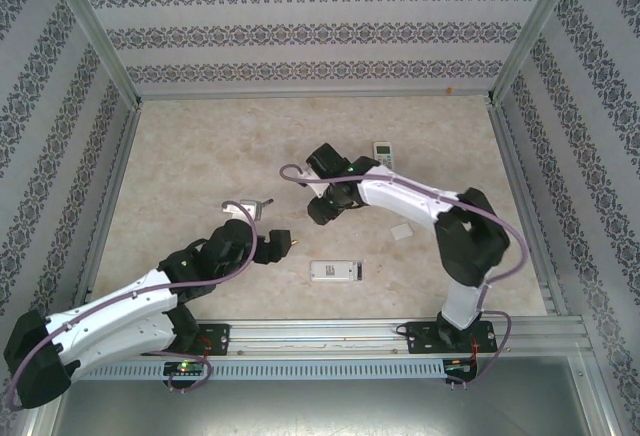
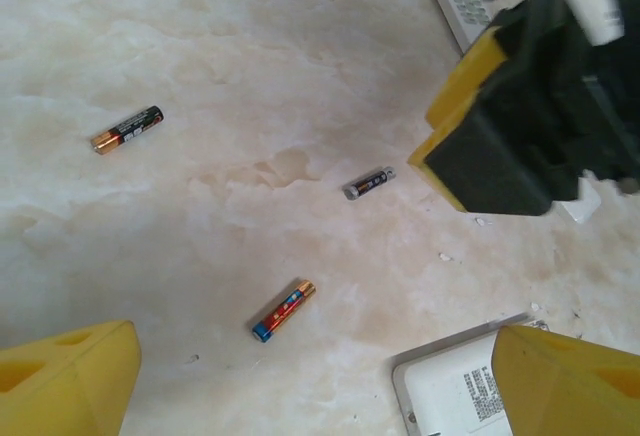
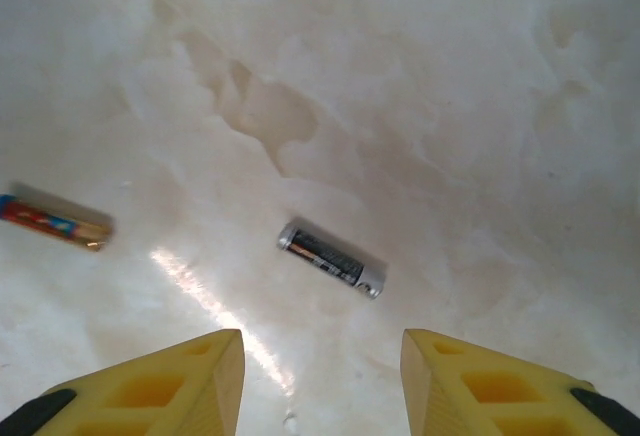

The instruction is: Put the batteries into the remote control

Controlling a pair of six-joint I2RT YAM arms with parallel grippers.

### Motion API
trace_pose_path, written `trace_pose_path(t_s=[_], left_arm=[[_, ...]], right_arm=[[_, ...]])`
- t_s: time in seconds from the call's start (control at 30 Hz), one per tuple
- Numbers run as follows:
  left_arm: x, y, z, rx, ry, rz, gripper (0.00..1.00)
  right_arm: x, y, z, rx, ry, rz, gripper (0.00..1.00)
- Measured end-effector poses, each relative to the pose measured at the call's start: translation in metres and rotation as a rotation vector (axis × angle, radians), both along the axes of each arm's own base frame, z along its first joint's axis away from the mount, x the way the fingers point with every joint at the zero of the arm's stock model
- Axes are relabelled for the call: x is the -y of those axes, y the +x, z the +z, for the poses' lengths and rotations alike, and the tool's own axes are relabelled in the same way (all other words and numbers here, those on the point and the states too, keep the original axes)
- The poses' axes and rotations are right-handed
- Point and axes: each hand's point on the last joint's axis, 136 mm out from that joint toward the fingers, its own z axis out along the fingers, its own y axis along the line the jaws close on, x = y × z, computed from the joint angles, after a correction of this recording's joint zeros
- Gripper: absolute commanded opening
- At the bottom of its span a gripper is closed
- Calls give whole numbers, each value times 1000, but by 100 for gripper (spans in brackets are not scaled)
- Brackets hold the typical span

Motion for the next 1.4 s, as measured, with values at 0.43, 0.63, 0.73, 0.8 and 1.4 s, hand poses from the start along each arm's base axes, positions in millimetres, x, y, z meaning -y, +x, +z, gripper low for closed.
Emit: trace_pose_path(t_s=[0.43, 0.63, 0.73, 0.8, 1.4], left_arm=[[-1, -3, -2, 7, -7, -10, 99], [-1, -3, -4, 5, -5, -10, 99], [-1, -3, -4, 4, -5, -10, 100], [-1, -3, -4, 4, -5, -10, 100], [21, -6, 6, 31, -88, -105, 100]], right_arm=[[0, 0, -49, -125, -128, 123, 44], [2, 2, -53, -123, -150, 111, 22], [3, 3, -53, -124, -151, 93, 15], [2, 3, -53, -126, -149, 76, 11], [55, -125, 14, -181, 282, -686, 4]])
